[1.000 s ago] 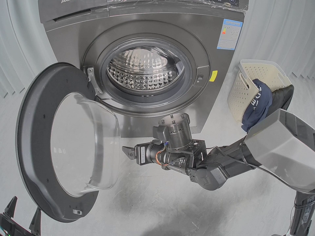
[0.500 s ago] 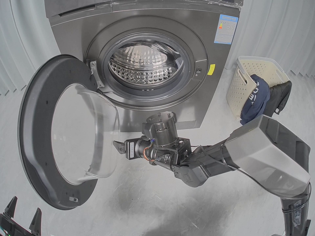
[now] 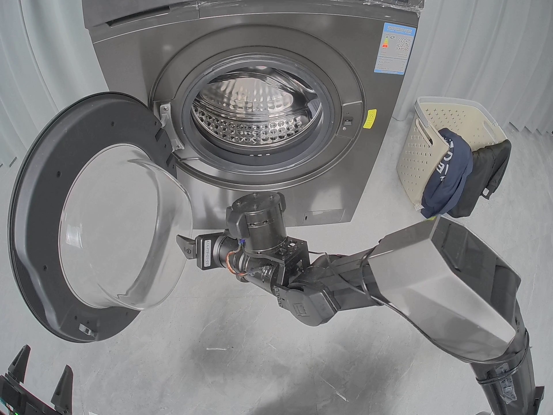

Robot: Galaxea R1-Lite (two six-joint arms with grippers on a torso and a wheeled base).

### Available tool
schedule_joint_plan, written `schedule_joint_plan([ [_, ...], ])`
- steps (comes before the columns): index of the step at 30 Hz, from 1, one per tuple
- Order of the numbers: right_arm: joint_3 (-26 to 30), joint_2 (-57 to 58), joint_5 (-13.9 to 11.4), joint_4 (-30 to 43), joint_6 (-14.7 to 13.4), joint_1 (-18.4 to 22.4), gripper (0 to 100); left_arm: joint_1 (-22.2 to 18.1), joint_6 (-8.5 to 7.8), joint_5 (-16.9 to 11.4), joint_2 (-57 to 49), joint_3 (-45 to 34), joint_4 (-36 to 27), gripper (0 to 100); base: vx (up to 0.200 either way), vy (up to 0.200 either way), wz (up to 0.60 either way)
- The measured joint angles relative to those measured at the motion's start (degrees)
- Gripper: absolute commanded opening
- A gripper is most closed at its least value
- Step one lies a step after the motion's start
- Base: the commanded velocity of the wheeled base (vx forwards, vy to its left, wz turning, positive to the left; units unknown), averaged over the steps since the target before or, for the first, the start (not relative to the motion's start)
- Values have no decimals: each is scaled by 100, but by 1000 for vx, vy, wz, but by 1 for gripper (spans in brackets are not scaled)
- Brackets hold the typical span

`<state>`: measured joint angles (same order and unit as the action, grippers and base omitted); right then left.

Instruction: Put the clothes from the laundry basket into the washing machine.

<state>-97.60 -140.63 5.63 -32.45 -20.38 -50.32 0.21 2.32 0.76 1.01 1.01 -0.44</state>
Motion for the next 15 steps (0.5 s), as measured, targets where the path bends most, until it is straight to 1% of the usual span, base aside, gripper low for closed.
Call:
schedule_joint_plan([
  [6, -568, -341, 72, 211, 5, -87, 100, -5, 0, 0, 0, 0, 1, 100, 0, 0, 0],
  [12, -1353, -816, 162, 352, 0, -213, 100, 0, 2, 0, 0, 0, 1, 100, 0, 0, 0],
  [15, -1566, -1003, 217, 418, -4, -223, 100, -5, 2, 0, 2, 0, 0, 100, 0, 0, 0],
])
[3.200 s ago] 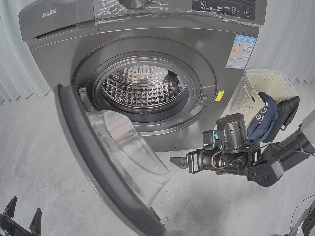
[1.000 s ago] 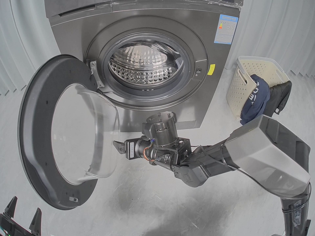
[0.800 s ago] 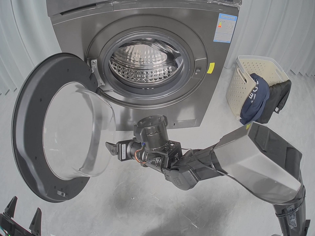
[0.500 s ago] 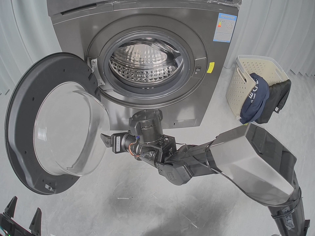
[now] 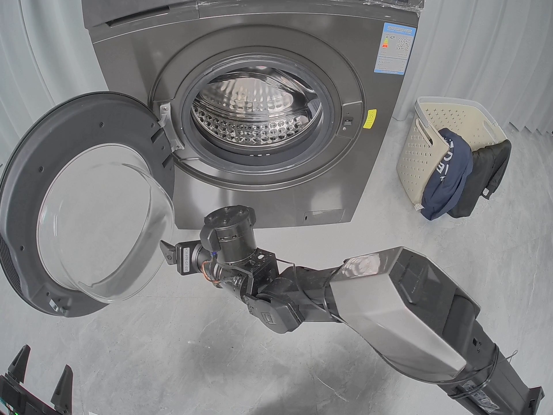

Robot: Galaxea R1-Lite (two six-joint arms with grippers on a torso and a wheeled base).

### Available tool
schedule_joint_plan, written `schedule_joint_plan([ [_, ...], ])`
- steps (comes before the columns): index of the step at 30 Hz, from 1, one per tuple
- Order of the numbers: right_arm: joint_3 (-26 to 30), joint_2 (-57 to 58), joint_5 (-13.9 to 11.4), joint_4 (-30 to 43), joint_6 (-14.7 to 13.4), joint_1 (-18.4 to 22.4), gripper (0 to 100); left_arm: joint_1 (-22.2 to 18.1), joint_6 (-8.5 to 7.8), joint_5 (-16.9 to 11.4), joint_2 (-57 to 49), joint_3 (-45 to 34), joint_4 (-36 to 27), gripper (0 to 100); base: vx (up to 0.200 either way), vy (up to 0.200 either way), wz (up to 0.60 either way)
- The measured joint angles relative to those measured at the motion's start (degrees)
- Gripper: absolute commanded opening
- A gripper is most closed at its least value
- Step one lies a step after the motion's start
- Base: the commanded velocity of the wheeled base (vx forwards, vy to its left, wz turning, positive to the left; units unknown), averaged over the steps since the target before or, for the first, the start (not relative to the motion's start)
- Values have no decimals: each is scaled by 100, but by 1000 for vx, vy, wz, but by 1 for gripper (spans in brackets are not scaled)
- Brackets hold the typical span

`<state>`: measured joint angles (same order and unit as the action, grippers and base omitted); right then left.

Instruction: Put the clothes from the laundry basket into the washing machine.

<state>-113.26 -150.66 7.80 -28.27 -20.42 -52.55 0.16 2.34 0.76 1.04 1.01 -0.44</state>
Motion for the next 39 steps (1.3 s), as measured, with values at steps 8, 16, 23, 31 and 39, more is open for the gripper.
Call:
schedule_joint_plan([
  [8, 557, 490, 108, 39, 94, 112, 100, 0, -24, 2, -2, 0, 4, 100, 0, 0, 0],
  [16, 2399, 2434, 101, -20, 597, 633, 100, -6, -100, -7, -2, 0, 11, 100, 0, 0, 0],
  [23, 4113, 4356, -15, -49, 1022, 1456, 100, -11, -133, -11, 0, 0, 15, 100, 0, 0, 0],
  [31, 6071, 6629, -111, -79, 1386, 2541, 100, -11, -161, -16, 0, 0, 22, 100, 0, 0, 0],
  [39, 8130, 8961, -236, -60, 1675, 3649, 100, -11, -183, -21, 0, 0, 22, 100, 0, 0, 0],
])
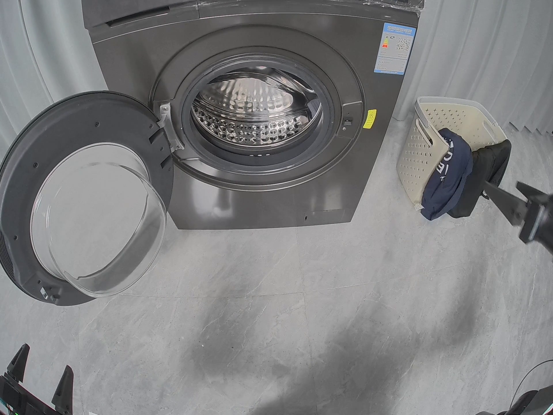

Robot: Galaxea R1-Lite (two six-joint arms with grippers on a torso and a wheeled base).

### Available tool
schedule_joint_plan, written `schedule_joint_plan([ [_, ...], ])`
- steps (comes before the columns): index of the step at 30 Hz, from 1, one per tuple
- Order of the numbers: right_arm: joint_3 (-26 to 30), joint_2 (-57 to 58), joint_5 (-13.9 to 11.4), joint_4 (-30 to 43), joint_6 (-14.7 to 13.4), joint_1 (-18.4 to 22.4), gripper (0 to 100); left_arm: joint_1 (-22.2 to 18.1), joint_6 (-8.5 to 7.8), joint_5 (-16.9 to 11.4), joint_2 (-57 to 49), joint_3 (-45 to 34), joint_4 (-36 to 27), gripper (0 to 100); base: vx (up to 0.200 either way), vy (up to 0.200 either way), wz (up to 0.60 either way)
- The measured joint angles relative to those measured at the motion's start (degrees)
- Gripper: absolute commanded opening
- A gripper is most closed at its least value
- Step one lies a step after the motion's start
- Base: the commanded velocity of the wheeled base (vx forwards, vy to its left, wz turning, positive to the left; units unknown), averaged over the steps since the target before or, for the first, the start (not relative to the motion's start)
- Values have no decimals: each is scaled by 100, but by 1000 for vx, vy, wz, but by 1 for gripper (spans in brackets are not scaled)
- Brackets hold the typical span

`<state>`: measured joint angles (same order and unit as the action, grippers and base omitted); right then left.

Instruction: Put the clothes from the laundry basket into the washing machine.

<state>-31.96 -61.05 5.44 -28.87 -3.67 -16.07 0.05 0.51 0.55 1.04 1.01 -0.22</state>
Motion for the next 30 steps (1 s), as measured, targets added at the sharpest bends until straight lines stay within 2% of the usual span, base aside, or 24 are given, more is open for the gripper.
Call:
schedule_joint_plan([
  [6, 1054, 1687, -126, 624, 132, 563, 100, -5, -16, -1, -2, 0, 1, 100, 0, 0, 0],
  [14, 2221, 4058, -315, 1965, 241, 1106, 100, -5, -30, -9, -2, 0, 1, 100, 0, 0, 0],
  [19, 2798, 5191, -455, 2609, 351, 1375, 100, -5, -11, -11, 0, 0, 1, 100, 0, -200, 0],
  [23, 3021, 5667, -536, 2840, 438, 1569, 100, -5, 39, 0, -2, 0, 4, 100, 0, -200, 0],
  [30, 3089, 5960, -628, 2844, 433, 1604, 100, -5, 38, 5, -2, 0, 1, 100, 0, -200, 0],
])
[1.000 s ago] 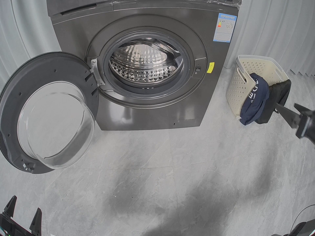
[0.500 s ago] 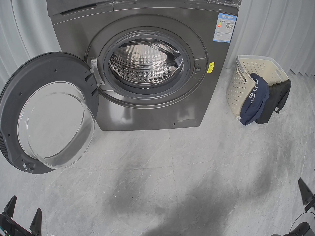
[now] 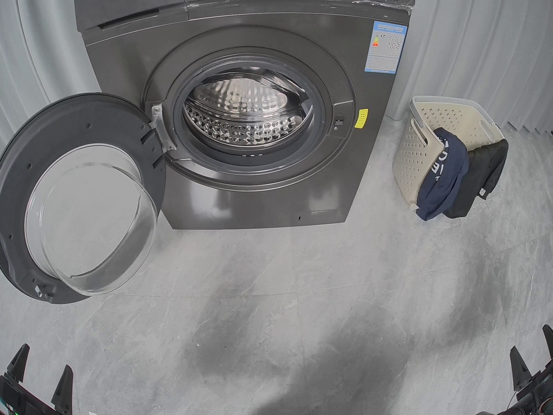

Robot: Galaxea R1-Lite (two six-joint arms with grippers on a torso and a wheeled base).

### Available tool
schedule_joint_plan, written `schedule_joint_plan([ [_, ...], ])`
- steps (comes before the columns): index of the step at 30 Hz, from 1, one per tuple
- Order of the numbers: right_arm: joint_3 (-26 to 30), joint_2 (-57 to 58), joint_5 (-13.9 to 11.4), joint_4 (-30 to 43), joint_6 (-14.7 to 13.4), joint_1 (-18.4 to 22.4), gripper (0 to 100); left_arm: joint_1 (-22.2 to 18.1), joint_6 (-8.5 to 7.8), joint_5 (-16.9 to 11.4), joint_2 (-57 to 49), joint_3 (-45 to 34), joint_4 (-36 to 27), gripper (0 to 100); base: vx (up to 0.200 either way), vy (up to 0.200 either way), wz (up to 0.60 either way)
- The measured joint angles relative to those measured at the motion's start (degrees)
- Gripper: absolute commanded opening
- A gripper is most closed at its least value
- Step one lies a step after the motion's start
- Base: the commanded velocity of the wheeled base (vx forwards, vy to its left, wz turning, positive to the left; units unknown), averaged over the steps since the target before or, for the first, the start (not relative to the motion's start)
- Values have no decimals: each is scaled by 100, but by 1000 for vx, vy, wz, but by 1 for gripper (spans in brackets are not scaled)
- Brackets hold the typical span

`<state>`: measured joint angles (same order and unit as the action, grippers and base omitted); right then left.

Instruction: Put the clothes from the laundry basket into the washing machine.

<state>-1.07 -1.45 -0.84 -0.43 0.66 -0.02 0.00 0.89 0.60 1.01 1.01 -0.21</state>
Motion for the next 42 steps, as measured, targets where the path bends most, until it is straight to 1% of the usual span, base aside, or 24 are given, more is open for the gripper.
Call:
schedule_joint_plan([
  [6, 6, 66, -9, 0, -6, -11, 100, 2, 9, 5, 0, 0, 2, 100, 0, -200, 0],
  [10, 6, 82, -11, 0, -4, -11, 100, 5, 78, 30, 0, 0, -1, 100, 0, -200, 0],
  [16, 6, 88, -11, -1, -6, -11, 100, 10, 74, 29, 0, 0, 2, 100, 0, -200, 0],
  [21, 6, 88, -5, 0, -6, -11, 100, 10, 107, 33, 2, 0, -4, 100, 0, -200, 0],
  [29, 6, 85, 40, 2, -12, 0, 100, 10, 96, 24, 0, 0, -6, 100, 0, -200, 0],
  [35, 6, 83, 51, 2, -20, -5, 100, 10, 113, 27, 0, 0, -4, 100, 0, 0, 0],
  [42, 6, 82, 55, 2, -26, -9, 100, 10, 122, 24, 0, 0, -6, 100, 200, 0, 0],
])
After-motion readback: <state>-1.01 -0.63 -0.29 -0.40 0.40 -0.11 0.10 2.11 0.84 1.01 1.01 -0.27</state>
